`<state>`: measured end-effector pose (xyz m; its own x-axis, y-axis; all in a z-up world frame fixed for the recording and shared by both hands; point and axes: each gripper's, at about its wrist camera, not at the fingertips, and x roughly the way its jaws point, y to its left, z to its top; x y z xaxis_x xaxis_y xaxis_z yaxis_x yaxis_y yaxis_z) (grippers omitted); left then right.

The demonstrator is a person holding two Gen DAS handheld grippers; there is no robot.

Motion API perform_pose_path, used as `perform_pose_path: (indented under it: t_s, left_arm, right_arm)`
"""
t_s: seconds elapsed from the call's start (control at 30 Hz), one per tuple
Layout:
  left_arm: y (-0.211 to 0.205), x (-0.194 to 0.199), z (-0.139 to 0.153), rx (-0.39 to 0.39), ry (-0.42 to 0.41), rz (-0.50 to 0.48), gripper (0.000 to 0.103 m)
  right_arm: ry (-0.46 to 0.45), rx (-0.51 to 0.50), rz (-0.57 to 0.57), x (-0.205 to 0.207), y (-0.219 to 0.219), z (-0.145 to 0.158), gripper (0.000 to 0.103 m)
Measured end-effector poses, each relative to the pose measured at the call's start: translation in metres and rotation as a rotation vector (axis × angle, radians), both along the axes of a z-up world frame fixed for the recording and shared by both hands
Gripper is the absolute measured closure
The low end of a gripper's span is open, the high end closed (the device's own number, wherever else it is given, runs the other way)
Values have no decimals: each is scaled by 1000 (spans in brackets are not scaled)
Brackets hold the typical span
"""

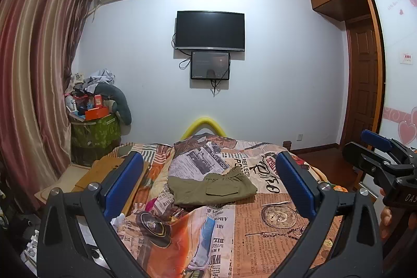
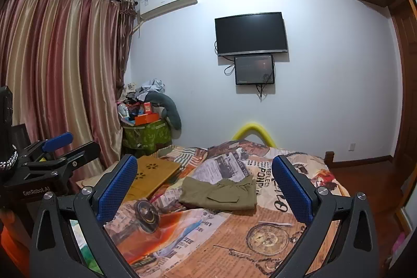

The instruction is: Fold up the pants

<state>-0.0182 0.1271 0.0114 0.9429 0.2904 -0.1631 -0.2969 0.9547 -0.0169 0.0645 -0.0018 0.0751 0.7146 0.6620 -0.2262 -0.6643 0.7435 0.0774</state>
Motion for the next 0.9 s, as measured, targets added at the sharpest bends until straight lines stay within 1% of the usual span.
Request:
perform_pose_path:
  t_s: [0.33,0.9]
  left_arm:
    - [1,1,-2,-7,6,-7,0]
    - [1,1,-2,-5,13,-17,0]
  right_arm:
    - [13,-3,14,-1,0,-1,0]
    - [16,-16,5,0,-1,-1,0]
